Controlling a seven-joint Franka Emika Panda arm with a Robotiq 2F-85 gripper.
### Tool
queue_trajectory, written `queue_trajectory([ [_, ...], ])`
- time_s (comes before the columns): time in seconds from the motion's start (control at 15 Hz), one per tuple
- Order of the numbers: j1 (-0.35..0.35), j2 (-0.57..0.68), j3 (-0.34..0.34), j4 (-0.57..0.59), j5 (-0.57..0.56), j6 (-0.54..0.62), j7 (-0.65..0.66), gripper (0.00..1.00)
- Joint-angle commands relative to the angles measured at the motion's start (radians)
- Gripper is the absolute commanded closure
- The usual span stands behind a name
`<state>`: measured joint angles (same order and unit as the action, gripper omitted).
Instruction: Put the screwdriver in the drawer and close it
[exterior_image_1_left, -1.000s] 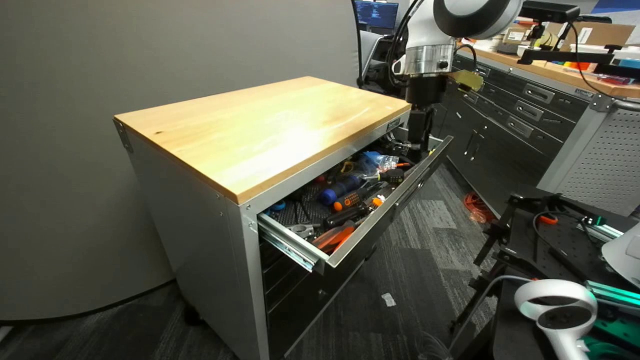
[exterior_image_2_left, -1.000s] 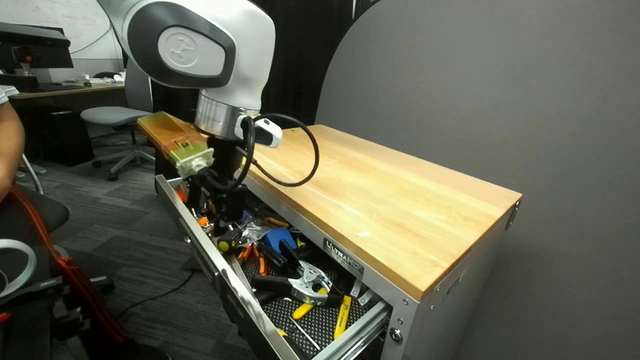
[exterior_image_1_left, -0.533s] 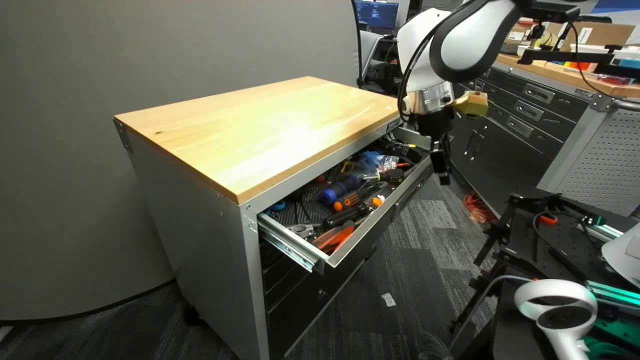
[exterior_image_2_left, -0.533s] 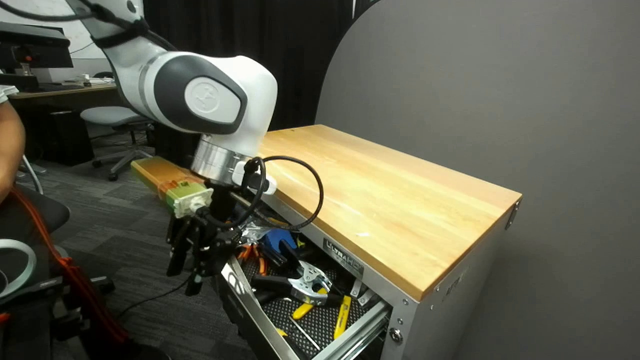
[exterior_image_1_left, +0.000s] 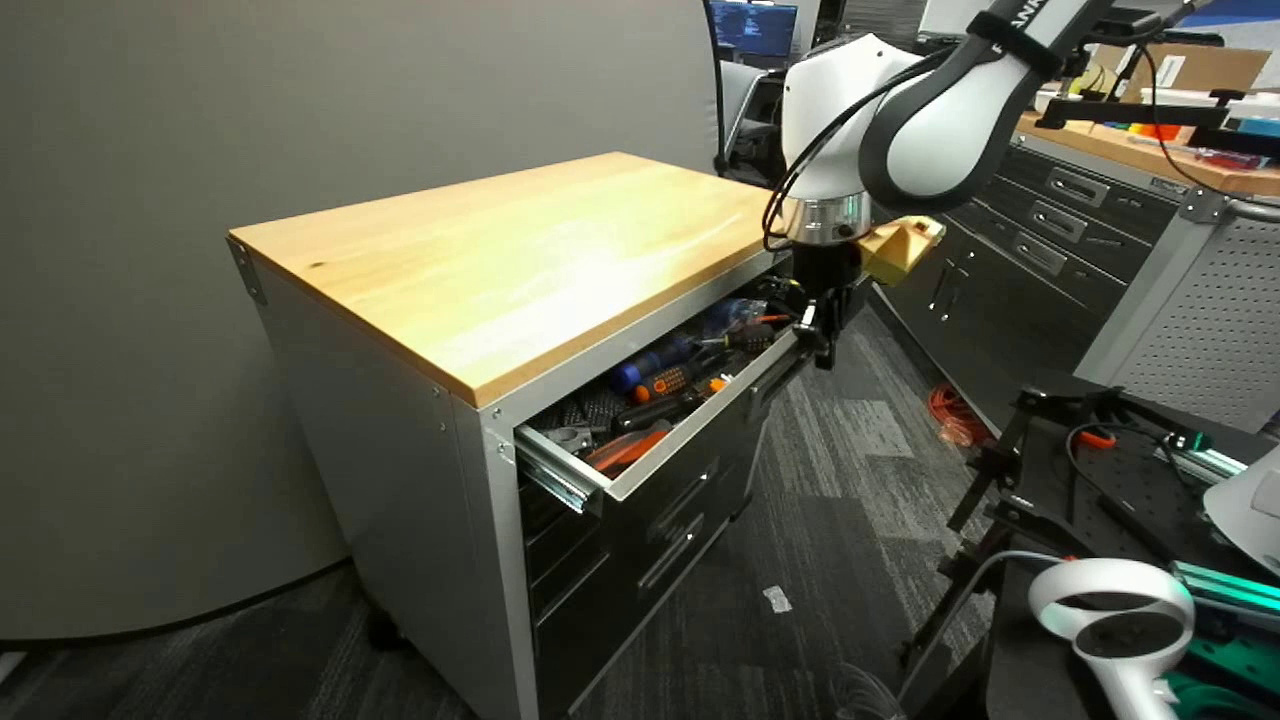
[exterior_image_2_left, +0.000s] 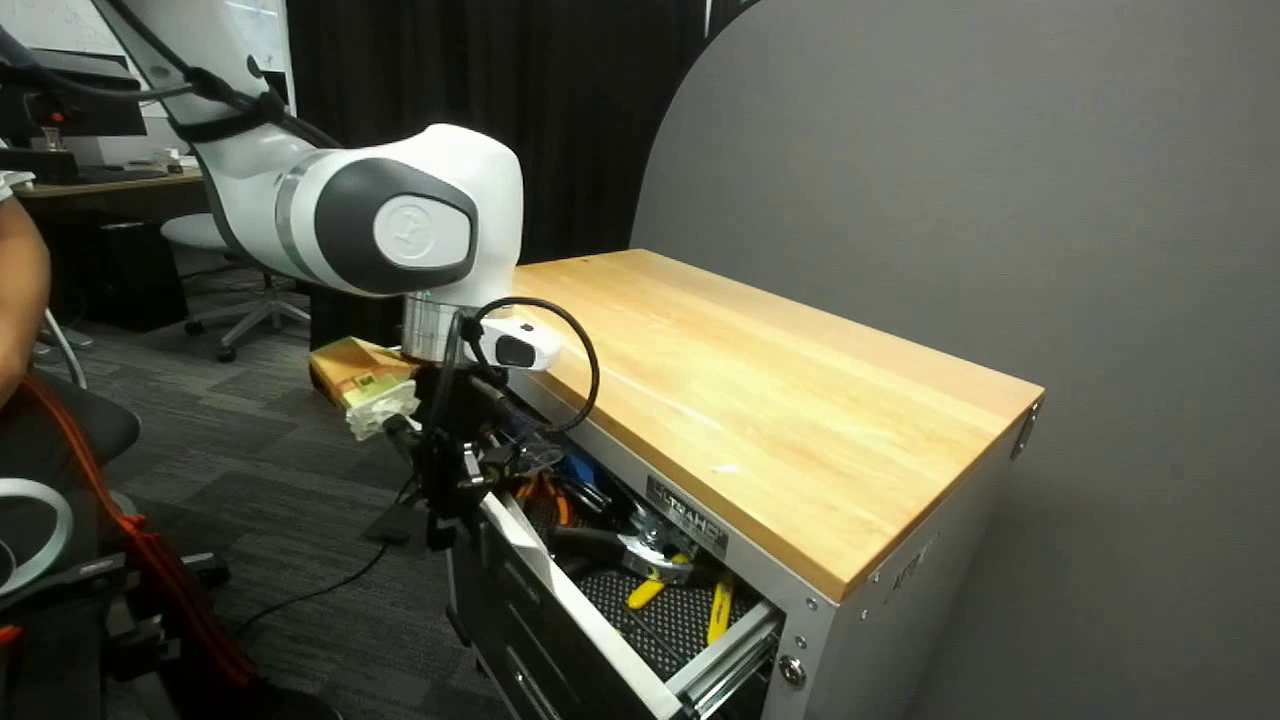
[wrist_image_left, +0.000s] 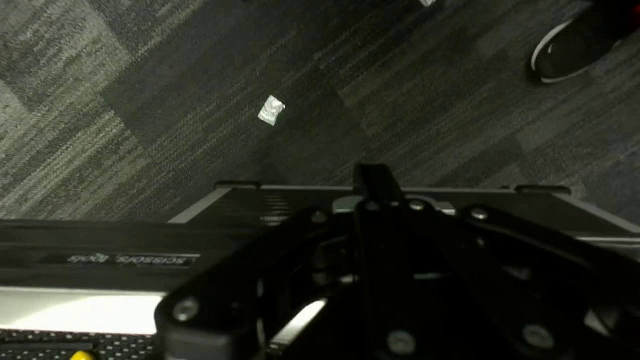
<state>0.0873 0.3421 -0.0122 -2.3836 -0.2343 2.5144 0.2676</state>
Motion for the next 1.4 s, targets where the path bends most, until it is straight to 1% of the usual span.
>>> queue_trajectory([
  [0.0,0.047,0.000,-0.036,0.030,-0.016,0.137,0.106,1.00],
  [0.2,0.084,0.010,-0.080,0.041,-0.041,0.255,0.177,1.00],
  [0.4,0.133,0.017,-0.149,0.035,-0.074,0.367,0.249,1.00],
  [0.53,0.168,0.008,-0.191,0.012,-0.077,0.435,0.275,1.00],
  [0.67,0.213,0.006,-0.248,-0.009,-0.080,0.504,0.305,1.00],
  [0.73,0.222,0.007,-0.259,-0.018,-0.057,0.534,0.302,1.00],
  [0.8,0.259,0.008,-0.300,-0.026,-0.062,0.566,0.318,1.00],
  [0.87,0.259,0.007,-0.307,-0.032,-0.096,0.590,0.350,1.00],
  [0.93,0.280,0.000,-0.330,-0.040,-0.098,0.611,0.354,1.00],
  [1.0,0.286,-0.005,-0.337,-0.046,-0.098,0.613,0.351,0.99],
  [1.07,0.288,-0.023,-0.335,-0.056,-0.097,0.601,0.335,0.73],
  [1.13,0.276,-0.055,-0.316,-0.067,-0.103,0.548,0.293,0.73],
  [1.2,0.220,-0.097,-0.243,-0.073,-0.081,0.458,0.232,0.69],
  [1.27,0.160,-0.134,-0.156,-0.089,0.011,0.406,0.096,0.61],
  [1.33,0.234,-0.025,-0.255,-0.039,-0.055,0.488,0.239,0.54],
])
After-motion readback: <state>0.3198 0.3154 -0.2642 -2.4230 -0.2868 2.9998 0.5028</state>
